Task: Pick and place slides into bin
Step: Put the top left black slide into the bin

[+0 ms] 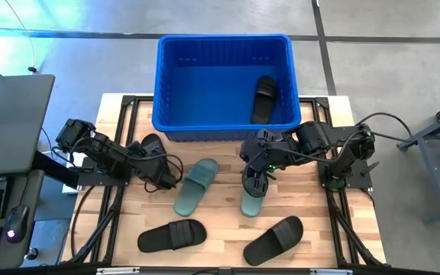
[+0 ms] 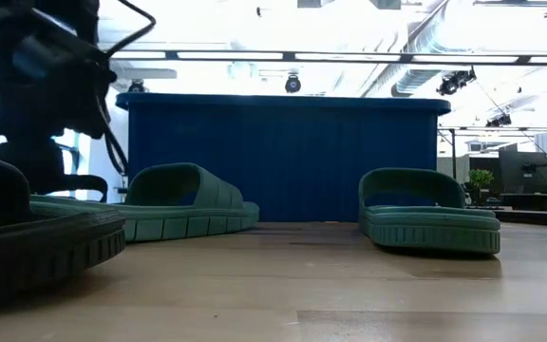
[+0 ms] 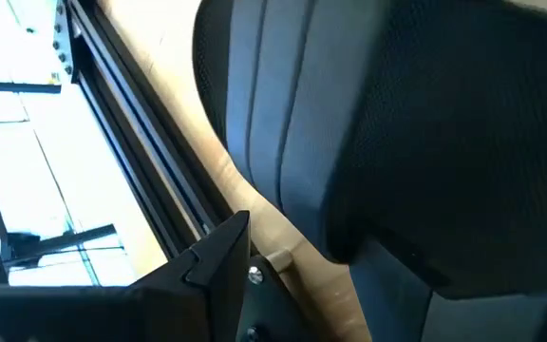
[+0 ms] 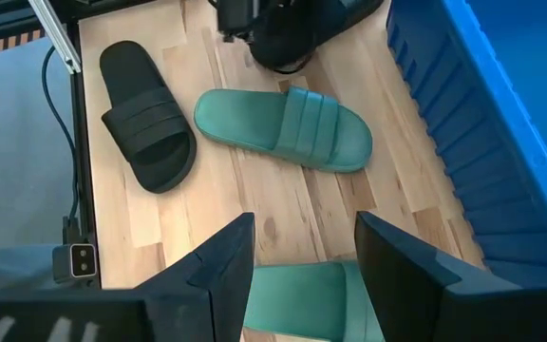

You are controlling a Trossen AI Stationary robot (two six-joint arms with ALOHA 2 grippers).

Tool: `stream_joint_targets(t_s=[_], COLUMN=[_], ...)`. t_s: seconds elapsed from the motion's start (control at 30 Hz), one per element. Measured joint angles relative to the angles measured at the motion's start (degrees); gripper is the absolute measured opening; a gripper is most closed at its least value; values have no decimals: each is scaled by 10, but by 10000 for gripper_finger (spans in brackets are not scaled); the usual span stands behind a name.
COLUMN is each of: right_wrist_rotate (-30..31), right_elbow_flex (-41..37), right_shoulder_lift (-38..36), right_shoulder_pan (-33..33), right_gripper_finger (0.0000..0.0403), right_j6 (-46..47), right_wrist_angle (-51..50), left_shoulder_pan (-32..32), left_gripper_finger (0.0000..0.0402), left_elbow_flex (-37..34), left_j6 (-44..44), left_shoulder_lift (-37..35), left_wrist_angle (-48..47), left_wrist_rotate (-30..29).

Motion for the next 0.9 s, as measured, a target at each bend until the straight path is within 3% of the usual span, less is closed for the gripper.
stream_joint_targets(t_s=[0.2, 0.43, 0.67, 0.9], right_wrist_rotate=[0, 0, 16, 32], right_elbow_flex=[0, 0, 0, 0], right_shoulder_lift=[0, 0, 0, 0], right_shoulder_pan=[0, 0, 0, 0], right_gripper_finger=[173, 173, 173, 173], right_j6=[0, 0, -4, -5], right_wrist_angle=[0, 0, 0, 0], left_shoulder_pan=[32, 34, 26, -38], left_gripper_finger=[146, 15, 6, 4], left_elbow_flex=[0, 0, 41, 171], left_j6=[4, 61, 156, 181], left_shoulder_lift=[0, 0, -1, -1], left_wrist_angle=[2, 6, 2, -79], left_wrist_rotate=[0, 4, 87, 114])
